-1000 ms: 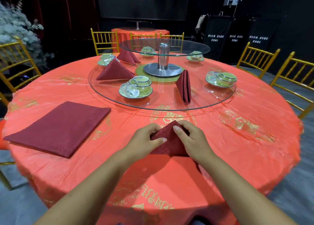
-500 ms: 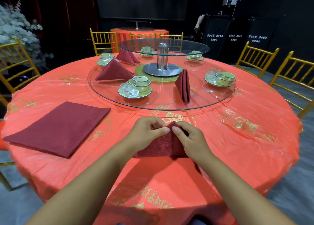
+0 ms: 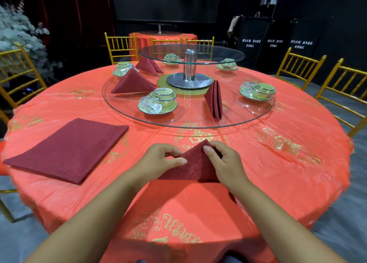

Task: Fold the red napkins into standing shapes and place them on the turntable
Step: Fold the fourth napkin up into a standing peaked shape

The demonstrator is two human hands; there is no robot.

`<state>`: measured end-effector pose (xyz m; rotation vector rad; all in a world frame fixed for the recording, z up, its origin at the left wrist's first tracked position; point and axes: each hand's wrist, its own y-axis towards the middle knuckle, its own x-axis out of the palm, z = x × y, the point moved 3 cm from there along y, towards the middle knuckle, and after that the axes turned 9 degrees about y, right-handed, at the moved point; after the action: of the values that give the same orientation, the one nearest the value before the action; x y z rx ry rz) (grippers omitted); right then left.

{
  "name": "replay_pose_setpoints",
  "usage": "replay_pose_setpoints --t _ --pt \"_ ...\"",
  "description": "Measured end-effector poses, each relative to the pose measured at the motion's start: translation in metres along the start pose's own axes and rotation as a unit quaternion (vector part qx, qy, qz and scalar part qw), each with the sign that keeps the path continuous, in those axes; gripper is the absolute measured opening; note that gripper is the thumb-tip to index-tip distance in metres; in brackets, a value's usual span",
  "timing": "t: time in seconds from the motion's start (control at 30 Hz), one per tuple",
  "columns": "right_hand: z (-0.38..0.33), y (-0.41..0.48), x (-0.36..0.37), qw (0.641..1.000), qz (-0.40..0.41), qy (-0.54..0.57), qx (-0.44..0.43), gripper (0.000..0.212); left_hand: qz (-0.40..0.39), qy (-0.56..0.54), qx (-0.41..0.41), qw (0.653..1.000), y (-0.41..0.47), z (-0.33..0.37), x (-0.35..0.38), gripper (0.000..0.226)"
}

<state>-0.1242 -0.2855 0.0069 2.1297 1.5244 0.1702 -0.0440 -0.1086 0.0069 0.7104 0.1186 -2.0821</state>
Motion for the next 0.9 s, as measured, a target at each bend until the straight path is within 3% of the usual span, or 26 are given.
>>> replay_pose_setpoints --t 0.23,0.4,0.63,0.9 --pt "0.0 -0.002 0.002 1.0 0.005 0.0 0.003 0.014 0.011 0.013 -0.029 0.999 -0.007 -0.016 -0.005 0.015" --pt "0.002 -0.002 -0.002 1.0 0.001 -0.005 0.002 0.013 0.031 0.035 -0.044 0.998 -0.013 -0.027 -0.01 0.028" --pt "0.002 -0.003 -0.001 1.0 0.012 -0.007 0.008 0.013 0.03 0.034 -0.068 0.997 -0.023 -0.039 -0.01 0.02" --pt "0.004 -0.003 -0.004 1.0 0.026 -0.003 0.011 0.013 0.028 0.054 -0.061 0.996 -0.03 -0.042 -0.014 0.029"
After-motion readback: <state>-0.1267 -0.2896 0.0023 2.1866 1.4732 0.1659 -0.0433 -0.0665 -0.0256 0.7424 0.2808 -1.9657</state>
